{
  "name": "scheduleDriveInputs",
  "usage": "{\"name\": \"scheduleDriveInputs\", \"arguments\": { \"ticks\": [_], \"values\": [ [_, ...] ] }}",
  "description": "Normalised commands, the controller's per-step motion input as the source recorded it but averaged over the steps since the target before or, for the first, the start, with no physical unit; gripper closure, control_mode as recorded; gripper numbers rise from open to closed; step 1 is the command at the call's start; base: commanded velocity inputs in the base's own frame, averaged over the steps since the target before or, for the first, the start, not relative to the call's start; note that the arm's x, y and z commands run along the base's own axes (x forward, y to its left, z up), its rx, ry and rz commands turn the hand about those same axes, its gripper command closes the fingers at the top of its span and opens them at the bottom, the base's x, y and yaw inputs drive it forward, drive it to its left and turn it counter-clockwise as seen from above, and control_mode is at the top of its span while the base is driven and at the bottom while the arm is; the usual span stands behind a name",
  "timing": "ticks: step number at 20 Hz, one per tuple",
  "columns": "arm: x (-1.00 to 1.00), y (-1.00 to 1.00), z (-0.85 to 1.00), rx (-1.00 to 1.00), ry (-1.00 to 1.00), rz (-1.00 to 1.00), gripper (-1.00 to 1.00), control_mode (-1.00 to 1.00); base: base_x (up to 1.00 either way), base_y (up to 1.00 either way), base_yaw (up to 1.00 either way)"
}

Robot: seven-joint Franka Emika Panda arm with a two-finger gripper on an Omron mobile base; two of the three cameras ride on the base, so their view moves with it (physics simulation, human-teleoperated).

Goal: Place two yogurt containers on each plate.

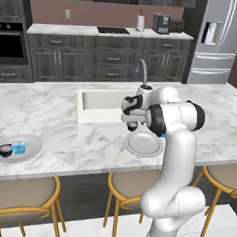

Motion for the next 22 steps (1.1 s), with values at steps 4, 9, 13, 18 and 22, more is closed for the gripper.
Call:
{"name": "scheduleDriveInputs", "arguments": {
  "ticks": [4,9,13,18,22],
  "values": [
    [0.23,0.03,-0.12,0.00,0.00,0.00,-1.00,-1.00,0.00,0.00,0.00],
    [0.02,0.00,-0.16,0.00,0.00,0.00,-1.00,-1.00,0.00,0.00,0.00],
    [0.00,0.05,-0.20,0.00,0.00,0.00,-1.00,-1.00,0.00,0.00,0.00],
    [0.00,0.04,-0.13,0.00,0.00,0.00,-1.00,-1.00,0.00,0.00,0.00],
    [0.00,0.00,0.00,0.00,0.00,0.00,-1.00,-1.00,0.00,0.00,0.00]
  ]
}}
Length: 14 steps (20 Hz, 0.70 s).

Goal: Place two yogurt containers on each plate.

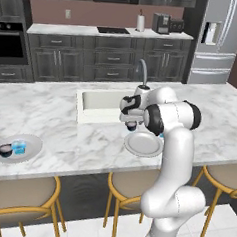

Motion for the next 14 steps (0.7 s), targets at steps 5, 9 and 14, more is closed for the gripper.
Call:
{"name": "scheduleDriveInputs", "arguments": {
  "ticks": [5,9,14],
  "values": [
    [0.00,0.00,0.00,0.00,0.00,0.00,-1.00,-1.00,0.00,0.00,0.00],
    [0.00,0.00,0.00,0.00,0.00,0.00,-1.00,-1.00,0.00,0.00,0.00],
    [0.00,0.00,0.00,0.00,0.00,0.00,-1.00,-1.00,0.00,0.00,0.00]
  ]
}}
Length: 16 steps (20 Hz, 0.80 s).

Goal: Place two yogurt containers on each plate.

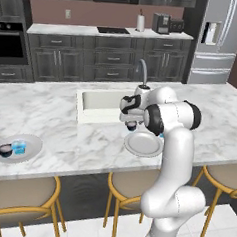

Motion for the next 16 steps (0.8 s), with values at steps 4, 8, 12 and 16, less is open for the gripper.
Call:
{"name": "scheduleDriveInputs", "arguments": {
  "ticks": [4,8,12,16],
  "values": [
    [0.00,0.00,0.00,0.00,0.00,0.00,-1.00,-1.00,0.00,0.00,0.00],
    [0.00,0.02,0.00,0.00,0.00,0.00,-1.00,-1.00,0.00,0.00,0.00],
    [0.00,0.04,0.00,0.00,0.00,0.00,-1.00,-1.00,0.00,0.00,0.00],
    [0.00,0.04,0.00,0.00,0.00,0.00,-1.00,-1.00,0.00,0.00,0.00]
  ]
}}
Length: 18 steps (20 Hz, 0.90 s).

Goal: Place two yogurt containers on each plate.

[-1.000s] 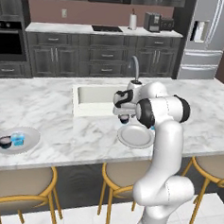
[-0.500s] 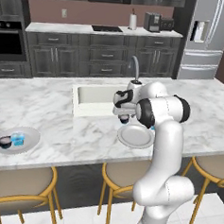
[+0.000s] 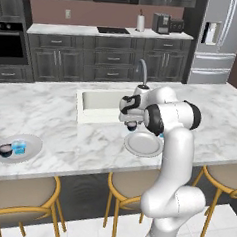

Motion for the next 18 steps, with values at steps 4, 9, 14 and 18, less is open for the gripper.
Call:
{"name": "scheduleDriveInputs", "arguments": {
  "ticks": [4,9,14,18],
  "values": [
    [0.00,0.05,0.00,0.00,0.00,0.00,-1.00,-1.00,0.00,0.00,0.00],
    [0.00,0.00,-0.05,0.00,0.00,0.00,-1.00,-1.00,0.00,0.00,0.00],
    [0.00,0.00,-0.15,0.00,0.00,0.00,-1.00,-1.00,0.00,0.00,0.00],
    [0.00,0.00,-0.20,0.00,0.00,0.00,-1.00,-1.00,0.00,0.00,0.00]
  ]
}}
